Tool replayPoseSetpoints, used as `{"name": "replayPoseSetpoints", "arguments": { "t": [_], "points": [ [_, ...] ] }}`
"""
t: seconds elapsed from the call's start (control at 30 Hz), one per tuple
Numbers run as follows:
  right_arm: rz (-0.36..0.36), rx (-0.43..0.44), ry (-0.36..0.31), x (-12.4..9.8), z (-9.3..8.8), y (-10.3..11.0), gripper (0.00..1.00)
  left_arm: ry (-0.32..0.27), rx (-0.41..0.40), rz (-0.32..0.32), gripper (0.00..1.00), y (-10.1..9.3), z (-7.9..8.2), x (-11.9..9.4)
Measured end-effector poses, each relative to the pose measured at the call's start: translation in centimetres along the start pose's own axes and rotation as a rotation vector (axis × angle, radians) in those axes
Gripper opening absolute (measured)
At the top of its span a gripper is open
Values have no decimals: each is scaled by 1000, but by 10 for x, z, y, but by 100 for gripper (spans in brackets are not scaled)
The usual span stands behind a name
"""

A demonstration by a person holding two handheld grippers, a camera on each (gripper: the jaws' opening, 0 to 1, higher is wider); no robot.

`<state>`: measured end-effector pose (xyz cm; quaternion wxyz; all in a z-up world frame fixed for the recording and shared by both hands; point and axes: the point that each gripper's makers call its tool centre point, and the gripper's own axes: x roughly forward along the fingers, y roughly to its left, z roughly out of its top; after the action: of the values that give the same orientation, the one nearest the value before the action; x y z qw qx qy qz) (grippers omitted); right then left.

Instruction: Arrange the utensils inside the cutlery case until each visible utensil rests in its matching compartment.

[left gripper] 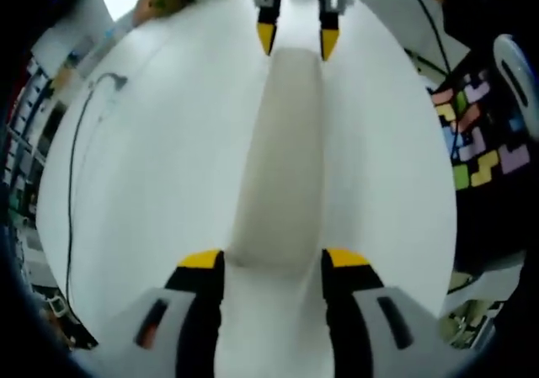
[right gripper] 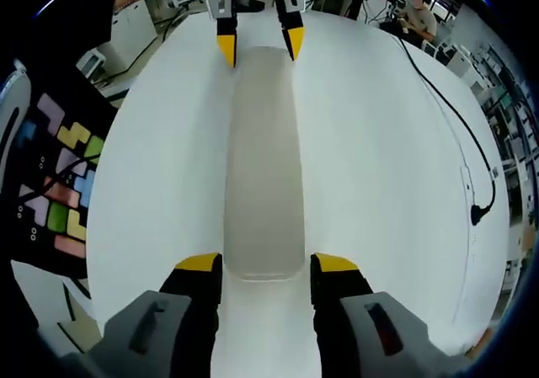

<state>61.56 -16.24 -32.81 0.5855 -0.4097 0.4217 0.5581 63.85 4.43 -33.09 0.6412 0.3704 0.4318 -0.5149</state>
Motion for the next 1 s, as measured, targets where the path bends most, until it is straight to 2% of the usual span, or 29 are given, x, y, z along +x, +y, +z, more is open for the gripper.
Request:
{"name": "replayPoseSetpoints", "arguments": {
  "t": [0.1, 0.23, 0.43, 0.63, 0.73, 0.9, 1.0],
  "points": [
    [13, -15, 12, 0, 0, 4, 40, 0, -1, -3, 46, 0, 0, -2],
    [22, -23, 15, -3, 2, -6, 39, -11, -5, 4, 45, 1, 1, -3],
    [25, -11, 18, -6, 2, 0, 39, -51, -3, 9, 44, 1, 2, -7],
    [20, -5, 9, -11, 4, 9, 39, -54, -1, 10, 44, 0, 4, -11],
    [17, -5, 6, -14, 5, 3, 38, -65, 5, 18, 44, 0, 5, -14],
    [25, 4, -3, -17, 6, 2, 38, -105, 6, 14, 44, -1, 6, -17],
    [26, 6, -3, -18, 4, 1, 38, -148, 13, 9, 43, -1, 8, -17]
  ]
}}
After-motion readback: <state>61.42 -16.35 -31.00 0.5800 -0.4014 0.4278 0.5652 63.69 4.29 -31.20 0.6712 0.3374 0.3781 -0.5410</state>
